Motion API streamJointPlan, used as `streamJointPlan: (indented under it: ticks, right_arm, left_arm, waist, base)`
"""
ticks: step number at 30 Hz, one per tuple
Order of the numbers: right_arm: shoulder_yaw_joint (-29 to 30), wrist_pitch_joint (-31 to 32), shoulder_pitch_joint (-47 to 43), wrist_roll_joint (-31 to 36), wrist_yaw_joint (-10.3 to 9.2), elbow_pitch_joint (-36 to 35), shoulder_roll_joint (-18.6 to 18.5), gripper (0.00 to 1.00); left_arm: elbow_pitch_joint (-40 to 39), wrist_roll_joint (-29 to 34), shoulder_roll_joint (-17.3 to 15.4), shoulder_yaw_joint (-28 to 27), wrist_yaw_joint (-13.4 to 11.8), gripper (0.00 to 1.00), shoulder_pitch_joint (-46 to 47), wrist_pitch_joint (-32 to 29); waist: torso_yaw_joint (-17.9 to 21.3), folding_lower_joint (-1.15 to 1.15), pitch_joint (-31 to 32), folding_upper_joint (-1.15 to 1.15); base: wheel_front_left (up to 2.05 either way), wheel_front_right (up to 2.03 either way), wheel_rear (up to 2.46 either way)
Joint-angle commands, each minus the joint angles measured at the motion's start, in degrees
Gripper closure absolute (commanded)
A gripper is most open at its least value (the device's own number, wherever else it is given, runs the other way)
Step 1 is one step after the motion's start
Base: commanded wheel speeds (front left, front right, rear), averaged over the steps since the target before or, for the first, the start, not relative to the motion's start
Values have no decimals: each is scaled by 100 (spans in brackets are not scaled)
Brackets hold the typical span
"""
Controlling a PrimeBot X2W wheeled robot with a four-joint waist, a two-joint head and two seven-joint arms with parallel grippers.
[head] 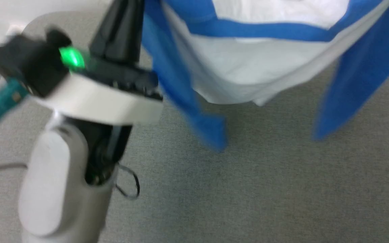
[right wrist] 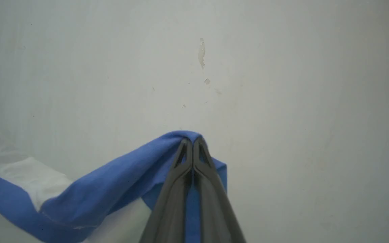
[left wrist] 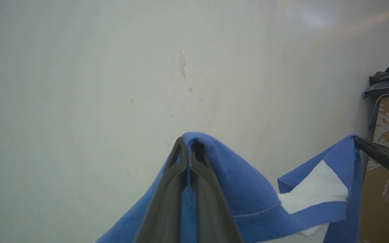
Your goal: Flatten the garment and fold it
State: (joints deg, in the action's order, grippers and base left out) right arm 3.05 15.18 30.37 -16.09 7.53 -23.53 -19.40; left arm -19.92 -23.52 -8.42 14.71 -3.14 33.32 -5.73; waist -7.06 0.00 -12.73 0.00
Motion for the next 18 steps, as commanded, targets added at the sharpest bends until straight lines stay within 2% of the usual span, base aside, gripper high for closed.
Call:
streamJointPlan:
  ticks: [1,8,13,18]
  right_arm:
    - [-80,72,351,-7,-4,-33,-91,100]
    - [-392,487,1246,-227,-4,42,-325,100]
    - [-376,940,1583,-632,-4,135,-250,100]
    - [-350,1417,2058,-899,-4,323,-195,100]
  left_arm:
    - [-5,11,-43,-44,-17,100,408,-233]
    - [119,-13,-199,-133,-76,100,1460,-1068]
    - [125,-139,-160,-148,-205,100,1850,-1577]
    - [356,-259,-109,-113,-318,100,2252,-2085]
  waist:
    - [93,0,87,0]
    - [209,0,-20,0]
    - [268,0,-286,0]
    - [344,0,-854,0]
  base:
    - [0,0,0]
    - [0,0,0]
    - [0,0,0]
    - [0,0,0]
